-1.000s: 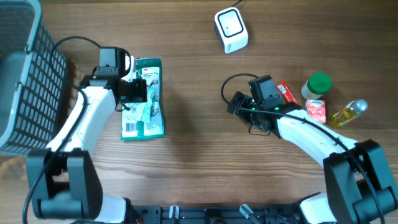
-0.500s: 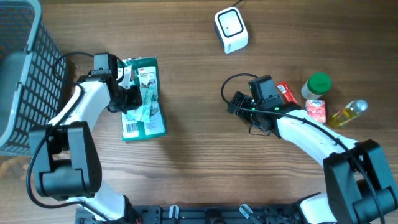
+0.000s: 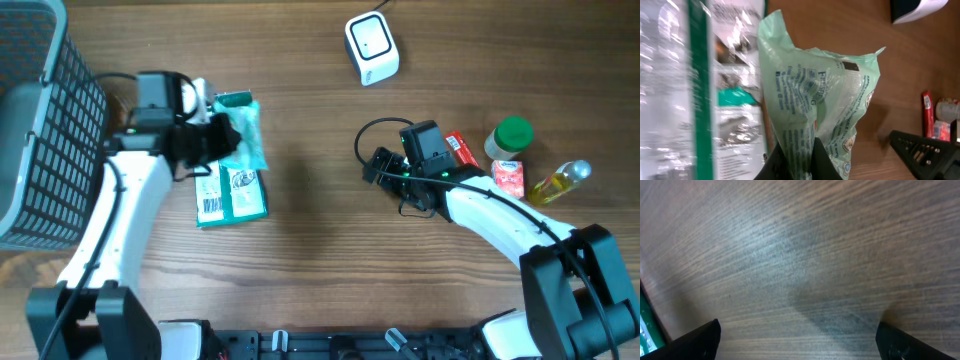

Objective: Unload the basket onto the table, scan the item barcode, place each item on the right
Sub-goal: 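Grasp the light-green pouch on the glove packet with the left gripper, then pull the green pouch off the packet toward the middle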

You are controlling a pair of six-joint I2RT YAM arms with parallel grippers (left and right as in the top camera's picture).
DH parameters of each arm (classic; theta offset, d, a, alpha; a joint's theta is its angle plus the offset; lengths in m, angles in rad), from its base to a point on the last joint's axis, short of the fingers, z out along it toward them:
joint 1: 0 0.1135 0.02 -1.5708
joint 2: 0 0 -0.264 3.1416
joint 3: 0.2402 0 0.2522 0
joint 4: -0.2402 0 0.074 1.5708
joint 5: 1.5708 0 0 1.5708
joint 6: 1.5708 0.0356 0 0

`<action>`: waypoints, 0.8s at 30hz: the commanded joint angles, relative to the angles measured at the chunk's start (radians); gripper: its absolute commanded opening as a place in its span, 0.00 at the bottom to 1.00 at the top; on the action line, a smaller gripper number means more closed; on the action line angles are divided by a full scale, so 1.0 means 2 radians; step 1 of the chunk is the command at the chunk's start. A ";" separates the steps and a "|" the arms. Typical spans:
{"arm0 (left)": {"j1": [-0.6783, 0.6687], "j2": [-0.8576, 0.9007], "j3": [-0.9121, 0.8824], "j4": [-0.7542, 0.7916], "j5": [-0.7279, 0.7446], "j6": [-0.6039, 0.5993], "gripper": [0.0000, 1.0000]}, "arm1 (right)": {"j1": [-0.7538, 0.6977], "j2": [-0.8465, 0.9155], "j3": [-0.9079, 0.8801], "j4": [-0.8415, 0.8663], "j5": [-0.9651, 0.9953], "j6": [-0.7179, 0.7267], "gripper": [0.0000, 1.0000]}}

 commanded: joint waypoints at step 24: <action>-0.118 0.035 -0.102 0.301 0.041 -0.094 0.21 | 0.002 0.005 0.009 -0.018 -0.117 0.002 0.26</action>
